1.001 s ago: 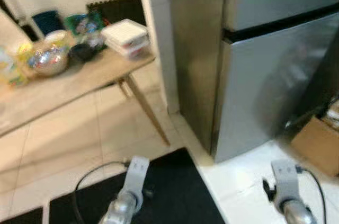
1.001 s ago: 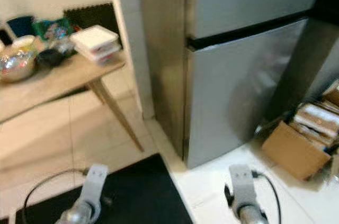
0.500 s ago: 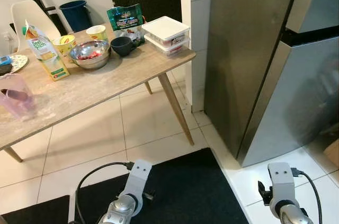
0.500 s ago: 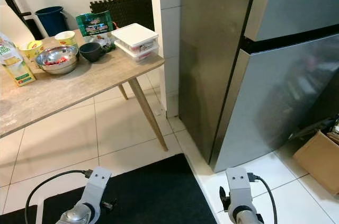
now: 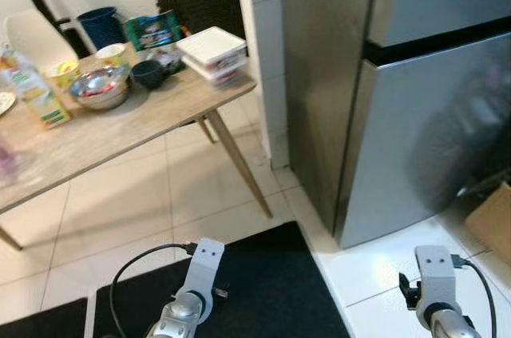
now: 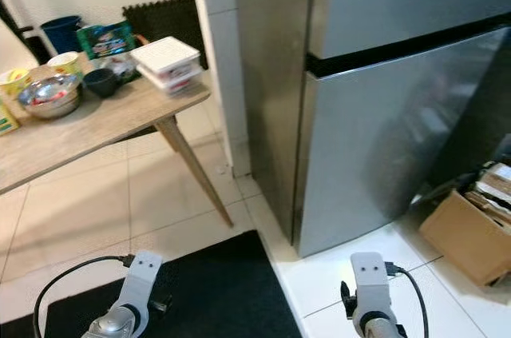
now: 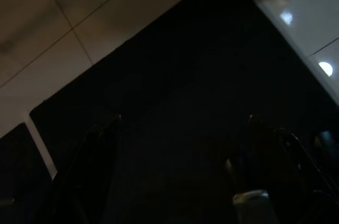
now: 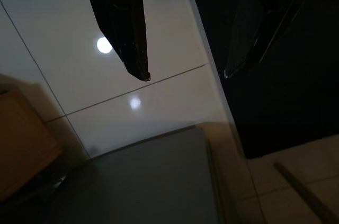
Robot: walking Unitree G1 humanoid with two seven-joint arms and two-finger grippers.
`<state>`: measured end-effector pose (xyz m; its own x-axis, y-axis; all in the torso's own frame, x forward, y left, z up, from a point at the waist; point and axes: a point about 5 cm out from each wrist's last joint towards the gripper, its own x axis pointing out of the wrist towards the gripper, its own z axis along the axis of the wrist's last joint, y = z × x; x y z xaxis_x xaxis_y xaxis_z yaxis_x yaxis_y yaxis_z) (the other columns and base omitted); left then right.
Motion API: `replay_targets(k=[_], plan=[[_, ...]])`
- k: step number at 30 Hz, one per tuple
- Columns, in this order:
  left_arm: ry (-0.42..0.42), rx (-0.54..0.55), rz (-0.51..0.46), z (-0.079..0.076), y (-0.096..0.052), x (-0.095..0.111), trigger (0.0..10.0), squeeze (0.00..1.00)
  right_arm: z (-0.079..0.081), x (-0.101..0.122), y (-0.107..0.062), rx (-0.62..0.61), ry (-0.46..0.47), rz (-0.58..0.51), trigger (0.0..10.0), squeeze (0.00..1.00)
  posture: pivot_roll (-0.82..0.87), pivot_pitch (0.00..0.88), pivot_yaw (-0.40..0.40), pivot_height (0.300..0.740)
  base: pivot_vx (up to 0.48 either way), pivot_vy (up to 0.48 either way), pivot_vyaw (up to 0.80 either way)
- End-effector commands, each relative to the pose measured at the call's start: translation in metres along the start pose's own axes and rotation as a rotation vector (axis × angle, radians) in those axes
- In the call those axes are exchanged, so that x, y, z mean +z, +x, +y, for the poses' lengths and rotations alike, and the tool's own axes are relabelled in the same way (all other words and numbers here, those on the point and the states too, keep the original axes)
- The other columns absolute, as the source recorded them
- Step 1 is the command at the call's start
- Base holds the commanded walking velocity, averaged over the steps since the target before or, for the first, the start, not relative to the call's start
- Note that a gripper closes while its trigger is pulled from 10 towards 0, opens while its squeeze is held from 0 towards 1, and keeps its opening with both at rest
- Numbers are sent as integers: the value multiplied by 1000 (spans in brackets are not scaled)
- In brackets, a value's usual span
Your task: Restocking fridge
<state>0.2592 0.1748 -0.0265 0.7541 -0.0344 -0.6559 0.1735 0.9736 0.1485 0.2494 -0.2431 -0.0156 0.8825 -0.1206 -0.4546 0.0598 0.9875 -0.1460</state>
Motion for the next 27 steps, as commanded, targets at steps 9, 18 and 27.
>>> replay_targets(k=[9, 18, 27], plan=[[-134, -24, -15, -10, -1, 3, 10000, 0, 22, -2, 0, 123, -47, 3, 10000, 0, -68, 126, 99, 730, 0, 0, 622], [-92, -122, -38, -22, -2, 12, 10000, 0, 31, 0, 1, 171, -19, -6, 10000, 0, -66, 123, 102, 730, 0, 0, 800], [-82, -105, -48, -19, -3, 18, 10000, 0, 31, -1, -1, 177, -14, -5, 10000, 0, -69, 127, 106, 730, 0, 0, 800]])
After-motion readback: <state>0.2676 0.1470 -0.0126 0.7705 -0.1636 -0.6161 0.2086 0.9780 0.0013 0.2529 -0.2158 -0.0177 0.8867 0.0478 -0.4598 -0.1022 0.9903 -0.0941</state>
